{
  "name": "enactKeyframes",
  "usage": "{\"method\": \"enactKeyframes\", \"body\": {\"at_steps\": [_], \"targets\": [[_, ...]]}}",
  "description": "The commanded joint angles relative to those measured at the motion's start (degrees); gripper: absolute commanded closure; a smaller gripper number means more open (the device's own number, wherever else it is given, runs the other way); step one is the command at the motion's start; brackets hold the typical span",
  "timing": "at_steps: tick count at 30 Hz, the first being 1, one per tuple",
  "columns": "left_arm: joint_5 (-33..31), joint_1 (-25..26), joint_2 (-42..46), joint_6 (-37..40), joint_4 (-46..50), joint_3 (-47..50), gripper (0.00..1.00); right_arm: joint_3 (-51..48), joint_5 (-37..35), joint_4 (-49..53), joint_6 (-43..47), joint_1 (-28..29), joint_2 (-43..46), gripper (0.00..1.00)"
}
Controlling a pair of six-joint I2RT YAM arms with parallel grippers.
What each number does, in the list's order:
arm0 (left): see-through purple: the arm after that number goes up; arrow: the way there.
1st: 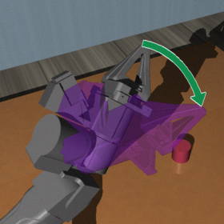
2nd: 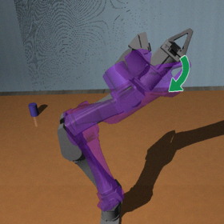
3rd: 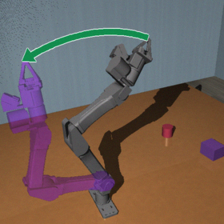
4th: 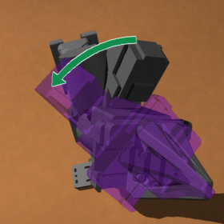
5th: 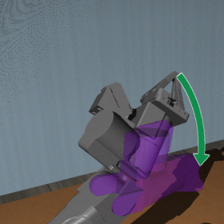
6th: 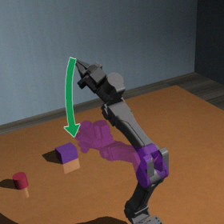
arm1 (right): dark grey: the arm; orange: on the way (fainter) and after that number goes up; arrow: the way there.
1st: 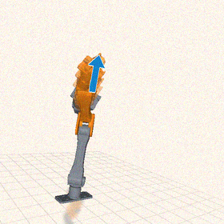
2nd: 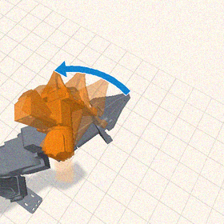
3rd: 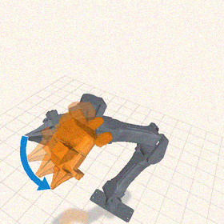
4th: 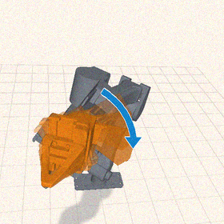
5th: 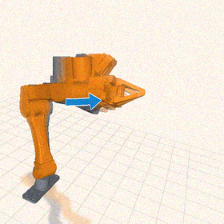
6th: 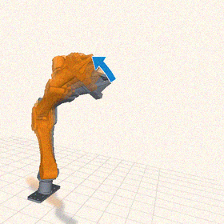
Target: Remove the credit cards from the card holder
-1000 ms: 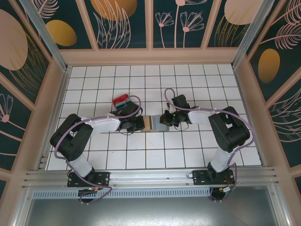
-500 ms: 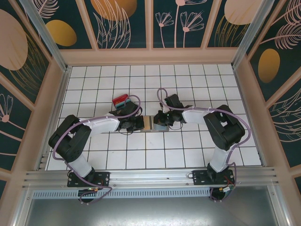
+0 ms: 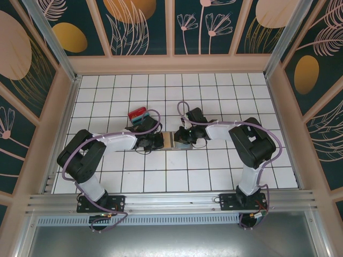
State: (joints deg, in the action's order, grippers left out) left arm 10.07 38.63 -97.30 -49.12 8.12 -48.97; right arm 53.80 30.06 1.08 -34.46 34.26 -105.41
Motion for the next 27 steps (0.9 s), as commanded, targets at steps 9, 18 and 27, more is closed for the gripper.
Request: {"method": "enactKeyframes", "body": {"at_steps": [9,18,27], "targets": [[1.71,-0.14,-2.71,-0.01,-0.65,0.28,1.00,1.67,2.32,-0.88,0.44,0.90,-1.87,0.85],[2.15,-0.07,-2.94,0.21,-0.57,-0.05,1.00,2.01,3.51,-1.43,0.36,1.08,-2.31,0.87],[2.61,-0.12,-3.33,0.49,-0.56,-0.57,1.00,2.38,5.15,-1.90,0.62,1.60,-3.05,0.85]]}}
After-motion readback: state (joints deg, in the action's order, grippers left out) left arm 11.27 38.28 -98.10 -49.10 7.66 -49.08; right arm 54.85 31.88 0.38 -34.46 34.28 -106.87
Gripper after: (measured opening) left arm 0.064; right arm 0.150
